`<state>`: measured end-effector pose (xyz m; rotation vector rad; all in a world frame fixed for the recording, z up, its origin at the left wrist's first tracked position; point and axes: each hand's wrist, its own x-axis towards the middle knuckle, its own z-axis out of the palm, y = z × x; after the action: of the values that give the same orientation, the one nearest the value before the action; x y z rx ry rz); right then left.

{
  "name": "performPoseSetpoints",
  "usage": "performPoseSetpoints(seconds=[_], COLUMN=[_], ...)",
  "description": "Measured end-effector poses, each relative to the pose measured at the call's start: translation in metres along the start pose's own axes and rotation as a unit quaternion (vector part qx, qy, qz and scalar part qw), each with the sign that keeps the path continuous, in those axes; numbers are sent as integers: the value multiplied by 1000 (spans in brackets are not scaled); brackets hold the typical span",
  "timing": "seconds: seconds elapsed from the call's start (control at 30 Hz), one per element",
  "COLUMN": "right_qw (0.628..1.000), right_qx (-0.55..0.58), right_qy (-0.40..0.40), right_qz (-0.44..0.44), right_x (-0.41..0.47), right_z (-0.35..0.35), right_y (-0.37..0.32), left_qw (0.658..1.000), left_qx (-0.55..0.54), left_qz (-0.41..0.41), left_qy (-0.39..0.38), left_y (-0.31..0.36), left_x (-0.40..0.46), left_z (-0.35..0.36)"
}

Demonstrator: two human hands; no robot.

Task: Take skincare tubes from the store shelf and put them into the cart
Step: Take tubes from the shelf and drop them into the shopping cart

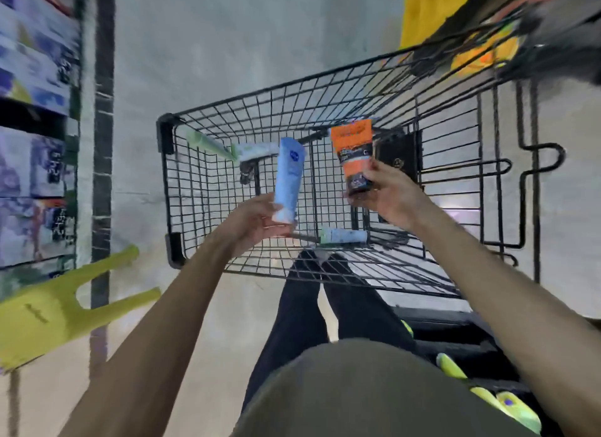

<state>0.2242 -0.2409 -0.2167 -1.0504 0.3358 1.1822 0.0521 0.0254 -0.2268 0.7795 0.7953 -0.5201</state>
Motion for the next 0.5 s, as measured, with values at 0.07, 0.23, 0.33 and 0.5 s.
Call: performPoseSetpoints(seconds=[0.07,0.23,0.33,0.5], right_qw=[999,991,988,972], right_qx=[13,42,8,21], right_qy=[-34,-73,-47,10], right_qz=[-22,-100,-147,-236], right_x=[-25,-83,-119,-178], right_z=[20,65,92,125], right_y=[-1,-9,-13,-5], left_qw=[999,990,984,978], left_qx=[-32,-65,-45,29], left_qz=[36,120,163,188], left_qy=[-23,-45,-52,-88], left_y=[8,18,21,30], left_x=[-28,-81,-109,-150], left_z=[26,89,115,141])
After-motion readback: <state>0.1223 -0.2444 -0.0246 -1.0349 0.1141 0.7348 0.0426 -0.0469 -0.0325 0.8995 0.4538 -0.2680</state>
